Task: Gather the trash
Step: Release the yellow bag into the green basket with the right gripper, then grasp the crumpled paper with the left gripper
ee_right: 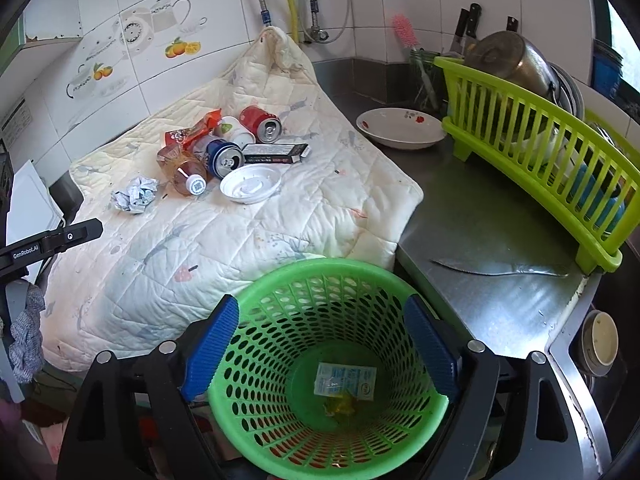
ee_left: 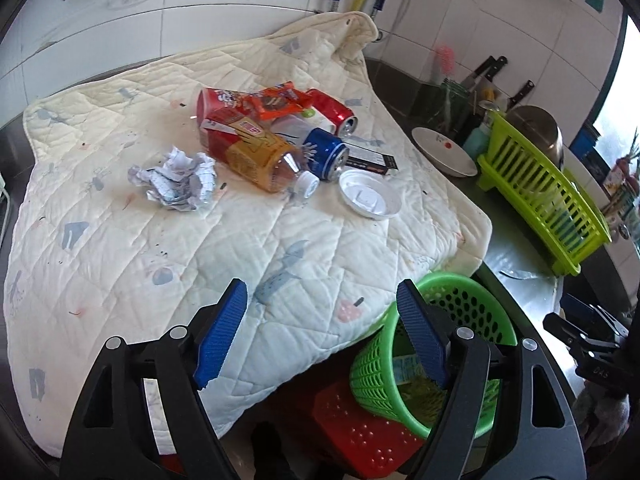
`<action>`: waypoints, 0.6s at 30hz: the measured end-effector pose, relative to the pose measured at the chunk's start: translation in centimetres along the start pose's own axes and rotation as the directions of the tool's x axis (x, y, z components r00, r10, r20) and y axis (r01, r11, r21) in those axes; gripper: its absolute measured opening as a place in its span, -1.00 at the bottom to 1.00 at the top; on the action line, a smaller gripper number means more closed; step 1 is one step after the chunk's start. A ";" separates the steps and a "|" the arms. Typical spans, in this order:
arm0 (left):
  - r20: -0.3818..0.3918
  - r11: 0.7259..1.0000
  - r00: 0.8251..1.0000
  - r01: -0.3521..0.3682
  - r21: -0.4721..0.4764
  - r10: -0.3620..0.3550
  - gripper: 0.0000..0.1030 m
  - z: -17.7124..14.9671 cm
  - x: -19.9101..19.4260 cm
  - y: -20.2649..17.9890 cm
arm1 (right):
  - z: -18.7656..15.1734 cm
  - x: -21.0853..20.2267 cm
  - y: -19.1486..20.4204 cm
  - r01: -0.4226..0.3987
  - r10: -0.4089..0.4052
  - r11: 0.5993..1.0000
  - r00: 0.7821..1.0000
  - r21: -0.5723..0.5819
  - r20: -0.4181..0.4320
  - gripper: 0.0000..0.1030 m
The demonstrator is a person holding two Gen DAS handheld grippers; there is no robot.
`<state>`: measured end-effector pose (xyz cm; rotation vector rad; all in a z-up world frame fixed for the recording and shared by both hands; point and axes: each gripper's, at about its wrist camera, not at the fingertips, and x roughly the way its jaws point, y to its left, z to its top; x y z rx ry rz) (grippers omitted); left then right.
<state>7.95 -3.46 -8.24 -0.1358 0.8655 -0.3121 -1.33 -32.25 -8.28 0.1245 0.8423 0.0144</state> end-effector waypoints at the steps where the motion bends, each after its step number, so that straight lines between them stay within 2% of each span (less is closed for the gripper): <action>1: 0.002 1.000 1.000 -0.008 -0.010 0.008 0.49 0.1 0.0 0.5 | 0.1 0.1 0.2 -0.005 0.005 1.000 1.000 -0.003 -0.001 0.61; 9: 0.020 0.989 0.993 -0.111 -0.097 0.114 0.49 1.9 1.0 5.0 | 1.5 1.6 1.9 -0.029 0.029 0.999 1.000 -0.019 -0.005 0.64; 14: 0.028 0.986 0.990 -0.132 -0.098 0.136 0.37 3.9 2.6 6.9 | 2.3 2.8 3.0 -0.042 0.041 0.999 0.999 -0.022 -0.013 0.64; 18: 0.025 0.989 0.990 -0.141 -0.051 0.142 0.27 5.4 4.3 7.1 | 2.8 3.7 3.8 -0.043 0.043 0.999 0.999 -0.026 -0.022 0.64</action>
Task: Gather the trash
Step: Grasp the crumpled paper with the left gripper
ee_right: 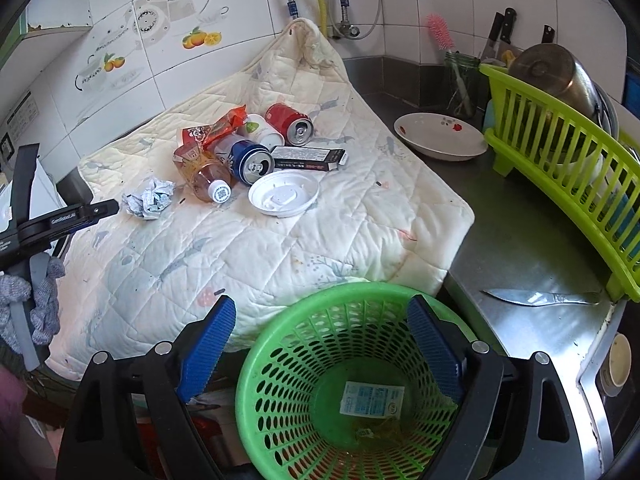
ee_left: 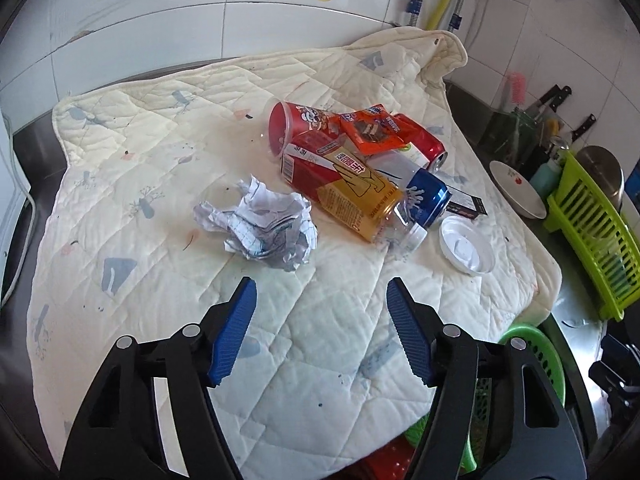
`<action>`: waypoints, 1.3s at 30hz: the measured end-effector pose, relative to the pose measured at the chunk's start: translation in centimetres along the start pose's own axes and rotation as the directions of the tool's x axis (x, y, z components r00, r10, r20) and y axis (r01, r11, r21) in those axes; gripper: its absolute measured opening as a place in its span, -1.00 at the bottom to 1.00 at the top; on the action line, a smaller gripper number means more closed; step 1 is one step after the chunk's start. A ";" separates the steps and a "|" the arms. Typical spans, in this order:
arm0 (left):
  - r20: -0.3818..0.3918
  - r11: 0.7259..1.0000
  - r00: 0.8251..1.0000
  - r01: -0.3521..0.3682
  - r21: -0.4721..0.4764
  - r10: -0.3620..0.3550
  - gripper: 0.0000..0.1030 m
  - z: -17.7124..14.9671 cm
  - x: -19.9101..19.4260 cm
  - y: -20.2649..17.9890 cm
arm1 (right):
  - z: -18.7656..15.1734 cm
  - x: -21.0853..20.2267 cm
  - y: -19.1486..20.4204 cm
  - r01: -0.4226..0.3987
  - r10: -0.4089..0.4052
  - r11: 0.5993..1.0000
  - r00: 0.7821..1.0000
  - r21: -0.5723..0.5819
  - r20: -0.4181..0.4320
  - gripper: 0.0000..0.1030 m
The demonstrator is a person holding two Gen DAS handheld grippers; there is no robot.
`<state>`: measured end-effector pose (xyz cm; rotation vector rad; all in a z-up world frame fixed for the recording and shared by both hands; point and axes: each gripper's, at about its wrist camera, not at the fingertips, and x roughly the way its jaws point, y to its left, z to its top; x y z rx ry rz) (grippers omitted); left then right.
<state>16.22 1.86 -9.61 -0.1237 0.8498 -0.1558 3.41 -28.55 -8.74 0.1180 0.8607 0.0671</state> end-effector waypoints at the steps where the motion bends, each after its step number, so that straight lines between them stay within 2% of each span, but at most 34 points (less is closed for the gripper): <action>1: -0.004 1.000 1.000 -0.010 0.021 0.010 0.24 0.5 0.7 -0.1 | 0.2 0.3 0.1 0.000 0.000 1.000 1.000 0.001 -0.002 0.64; 6: -0.002 0.995 0.999 -0.046 0.089 0.047 0.15 2.2 3.0 -0.5 | 1.2 1.4 0.6 0.005 -0.005 1.000 1.000 0.010 -0.010 0.64; 8: -0.012 0.994 0.999 -0.037 0.101 0.038 0.08 2.8 4.0 -0.4 | 1.7 2.0 0.8 0.007 -0.007 1.000 1.000 0.011 -0.014 0.64; 18: -0.064 0.988 0.997 -0.042 0.148 0.052 0.02 3.6 7.8 0.1 | 4.9 6.1 2.4 -0.007 0.007 1.000 0.999 -0.002 -0.043 0.65; 23: -0.090 0.990 0.995 -0.023 0.139 0.036 -0.27 3.8 8.9 0.9 | 6.5 8.6 3.5 -0.018 0.016 0.999 0.998 -0.029 -0.054 0.77; 31: -0.094 0.990 0.995 -0.007 0.142 0.021 -0.66 4.1 9.3 1.7 | 8.5 13.1 4.9 -0.037 0.031 0.998 0.995 -0.059 -0.096 0.81; 39: -0.077 0.990 0.997 0.009 0.139 0.002 -0.78 4.4 8.4 2.3 | 9.8 17.4 5.0 -0.021 0.008 0.996 0.990 -0.084 -0.144 0.83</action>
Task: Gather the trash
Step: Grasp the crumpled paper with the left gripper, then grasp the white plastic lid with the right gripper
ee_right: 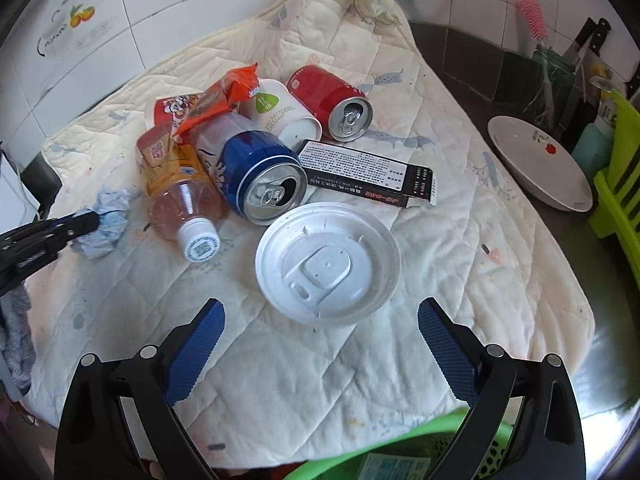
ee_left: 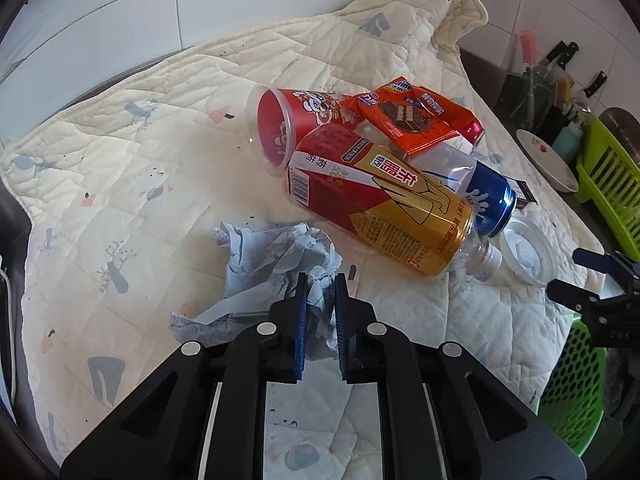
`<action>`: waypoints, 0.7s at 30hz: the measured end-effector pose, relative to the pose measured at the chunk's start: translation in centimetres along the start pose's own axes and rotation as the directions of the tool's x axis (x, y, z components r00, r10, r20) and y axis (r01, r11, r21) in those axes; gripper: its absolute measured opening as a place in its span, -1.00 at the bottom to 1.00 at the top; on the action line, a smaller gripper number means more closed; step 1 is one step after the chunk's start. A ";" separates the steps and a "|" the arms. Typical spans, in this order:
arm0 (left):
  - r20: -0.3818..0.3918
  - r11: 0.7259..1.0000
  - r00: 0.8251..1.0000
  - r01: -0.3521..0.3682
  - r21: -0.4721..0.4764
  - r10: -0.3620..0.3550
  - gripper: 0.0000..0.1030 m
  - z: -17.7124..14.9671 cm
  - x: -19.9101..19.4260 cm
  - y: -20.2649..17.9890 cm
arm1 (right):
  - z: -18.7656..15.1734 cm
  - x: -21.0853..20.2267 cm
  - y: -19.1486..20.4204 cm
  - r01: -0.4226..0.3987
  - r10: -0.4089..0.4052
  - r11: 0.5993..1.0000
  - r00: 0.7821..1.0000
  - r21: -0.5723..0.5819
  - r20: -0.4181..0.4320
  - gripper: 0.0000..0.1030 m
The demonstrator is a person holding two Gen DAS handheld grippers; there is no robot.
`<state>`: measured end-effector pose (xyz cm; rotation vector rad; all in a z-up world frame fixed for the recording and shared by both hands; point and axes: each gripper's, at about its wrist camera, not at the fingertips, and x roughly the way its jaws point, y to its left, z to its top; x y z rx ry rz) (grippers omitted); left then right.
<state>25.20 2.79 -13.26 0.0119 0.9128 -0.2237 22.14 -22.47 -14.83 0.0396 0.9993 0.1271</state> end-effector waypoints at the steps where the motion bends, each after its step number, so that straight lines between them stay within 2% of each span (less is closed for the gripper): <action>1: 0.003 1.000 1.000 0.002 0.000 -0.002 -0.79 0.0 -0.2 0.0 | 0.3 0.7 -0.1 0.002 -0.002 1.000 1.000 0.000 -0.012 0.83; 9: 0.022 1.000 1.000 0.022 -0.006 -0.022 -0.80 0.1 -1.7 0.3 | 1.5 4.0 -1.1 0.002 -0.002 1.000 0.997 0.000 -0.078 0.83; 21: 0.048 0.999 0.998 0.028 -0.015 -0.027 -0.80 -0.3 -3.7 0.3 | 2.5 6.1 -0.7 -0.016 0.015 1.000 0.994 -0.004 -0.106 0.83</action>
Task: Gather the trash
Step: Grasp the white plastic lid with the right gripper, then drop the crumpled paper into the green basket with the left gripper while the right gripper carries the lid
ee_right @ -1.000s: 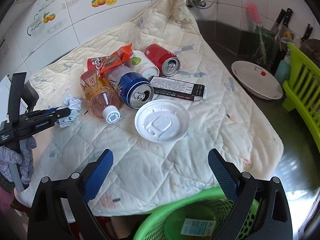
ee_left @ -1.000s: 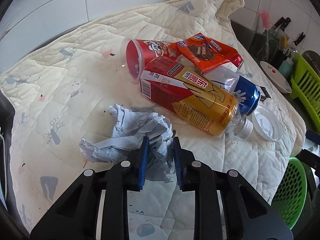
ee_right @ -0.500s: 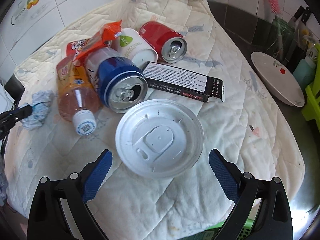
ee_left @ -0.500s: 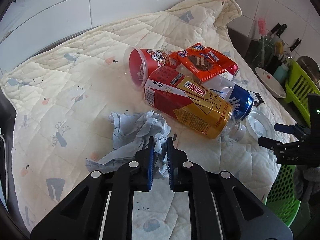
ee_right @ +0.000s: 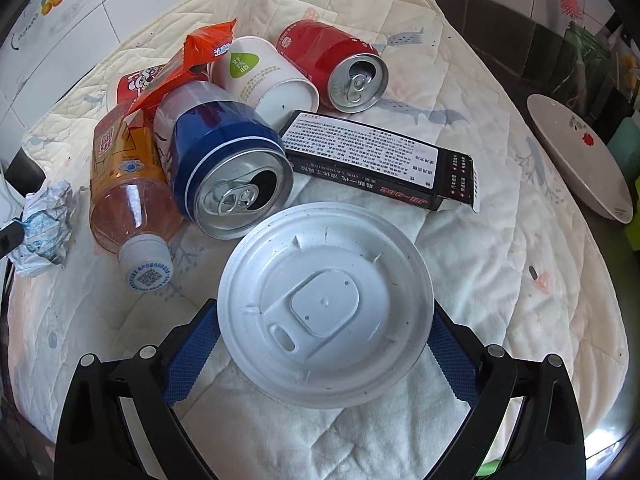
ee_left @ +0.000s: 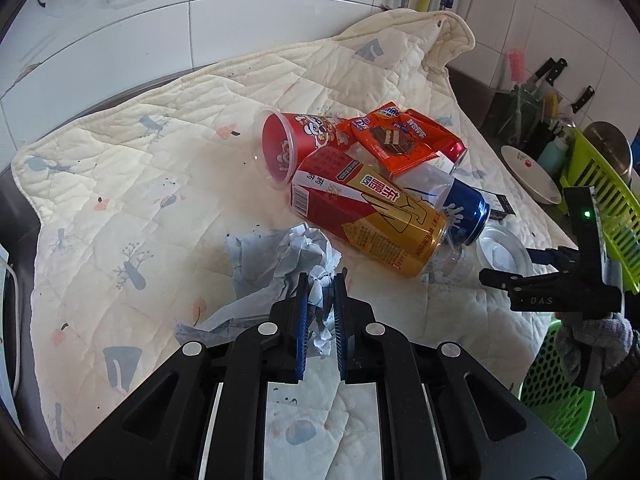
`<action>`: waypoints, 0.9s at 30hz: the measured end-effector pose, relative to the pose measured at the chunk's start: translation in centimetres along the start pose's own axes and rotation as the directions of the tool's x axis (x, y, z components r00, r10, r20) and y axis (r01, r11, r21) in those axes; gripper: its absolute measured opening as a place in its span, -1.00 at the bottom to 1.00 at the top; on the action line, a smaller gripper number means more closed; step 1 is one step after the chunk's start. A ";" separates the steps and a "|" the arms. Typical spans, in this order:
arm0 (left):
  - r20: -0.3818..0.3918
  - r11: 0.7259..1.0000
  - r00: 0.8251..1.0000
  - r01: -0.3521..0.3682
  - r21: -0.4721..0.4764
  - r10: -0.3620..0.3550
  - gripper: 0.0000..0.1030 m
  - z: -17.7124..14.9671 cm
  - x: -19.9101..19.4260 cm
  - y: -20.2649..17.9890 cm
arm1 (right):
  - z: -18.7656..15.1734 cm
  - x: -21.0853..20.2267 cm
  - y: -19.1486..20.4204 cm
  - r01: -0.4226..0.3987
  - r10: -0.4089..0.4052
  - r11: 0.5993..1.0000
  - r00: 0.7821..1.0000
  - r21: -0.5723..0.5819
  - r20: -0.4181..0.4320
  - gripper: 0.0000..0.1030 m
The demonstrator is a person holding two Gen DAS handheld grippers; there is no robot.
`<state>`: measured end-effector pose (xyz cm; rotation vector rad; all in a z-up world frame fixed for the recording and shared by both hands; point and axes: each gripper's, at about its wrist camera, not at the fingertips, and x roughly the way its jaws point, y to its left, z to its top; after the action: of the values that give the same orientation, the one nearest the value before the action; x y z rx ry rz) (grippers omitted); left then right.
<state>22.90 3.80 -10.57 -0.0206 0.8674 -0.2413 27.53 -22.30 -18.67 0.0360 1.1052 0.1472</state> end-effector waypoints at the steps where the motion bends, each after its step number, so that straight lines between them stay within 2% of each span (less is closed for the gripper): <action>1: 0.002 1.000 1.000 0.001 0.000 -0.001 -0.80 0.0 -0.2 0.0 | 0.1 0.1 0.1 0.002 -0.002 1.000 1.000 0.000 -0.001 0.83; 14: 0.027 1.000 0.999 0.026 -0.008 -0.025 -0.80 -0.8 -2.4 -0.9 | -1.5 -1.7 0.9 0.001 -0.001 1.000 0.999 0.003 0.034 0.75; 27: 0.055 0.995 0.994 0.092 0.043 -0.095 -0.80 -2.6 -5.9 -5.2 | -5.9 -8.6 0.2 -0.011 0.011 1.000 0.993 0.000 0.120 0.75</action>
<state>16.25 0.25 -7.25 -0.0300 0.8056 -0.3447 18.48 -23.57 -13.67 0.0508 0.9846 0.1530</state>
